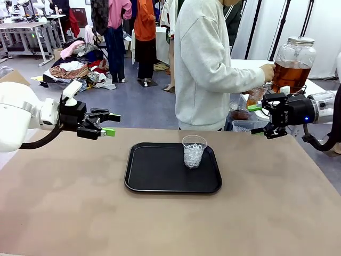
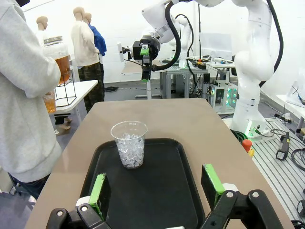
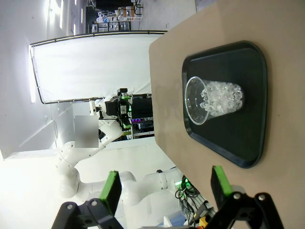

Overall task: Pour the drink into the iced cup.
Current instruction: Pick up the iced cup indicated by the human and present it to them.

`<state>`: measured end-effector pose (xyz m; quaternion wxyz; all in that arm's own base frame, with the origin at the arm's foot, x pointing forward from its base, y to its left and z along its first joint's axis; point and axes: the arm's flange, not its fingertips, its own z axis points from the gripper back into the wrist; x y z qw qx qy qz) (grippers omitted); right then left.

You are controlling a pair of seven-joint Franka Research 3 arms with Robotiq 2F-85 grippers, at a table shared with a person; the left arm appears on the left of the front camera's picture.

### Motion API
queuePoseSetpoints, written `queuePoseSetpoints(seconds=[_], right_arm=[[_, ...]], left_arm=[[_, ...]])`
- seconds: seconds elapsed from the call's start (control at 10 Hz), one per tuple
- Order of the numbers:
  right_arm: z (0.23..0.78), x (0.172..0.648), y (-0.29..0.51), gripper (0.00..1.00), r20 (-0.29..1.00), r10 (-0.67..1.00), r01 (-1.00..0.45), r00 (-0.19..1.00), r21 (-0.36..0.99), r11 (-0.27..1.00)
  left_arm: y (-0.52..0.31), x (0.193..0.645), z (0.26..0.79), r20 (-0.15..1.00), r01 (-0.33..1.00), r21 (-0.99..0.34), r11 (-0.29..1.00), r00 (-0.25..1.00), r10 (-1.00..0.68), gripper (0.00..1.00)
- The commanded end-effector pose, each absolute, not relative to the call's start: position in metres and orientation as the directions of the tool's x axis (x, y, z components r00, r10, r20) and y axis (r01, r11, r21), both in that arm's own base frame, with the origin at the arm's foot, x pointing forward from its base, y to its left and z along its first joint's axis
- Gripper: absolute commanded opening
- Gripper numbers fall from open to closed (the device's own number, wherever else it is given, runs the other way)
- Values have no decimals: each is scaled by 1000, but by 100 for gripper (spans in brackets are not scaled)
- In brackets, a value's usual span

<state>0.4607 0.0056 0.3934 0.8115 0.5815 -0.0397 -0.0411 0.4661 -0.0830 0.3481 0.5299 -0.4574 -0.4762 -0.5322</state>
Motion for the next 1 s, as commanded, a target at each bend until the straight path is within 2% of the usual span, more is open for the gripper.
queuePoseSetpoints(seconds=[0.0,0.9], right_arm=[[394,461,6,100,15,-114,22,993,948,318],[394,461,6,100,15,-114,22,993,948,318]], left_arm=[[-83,466,349,992,1000,24,14,-22,-128,100],[-83,466,349,992,1000,24,14,-22,-128,100]])
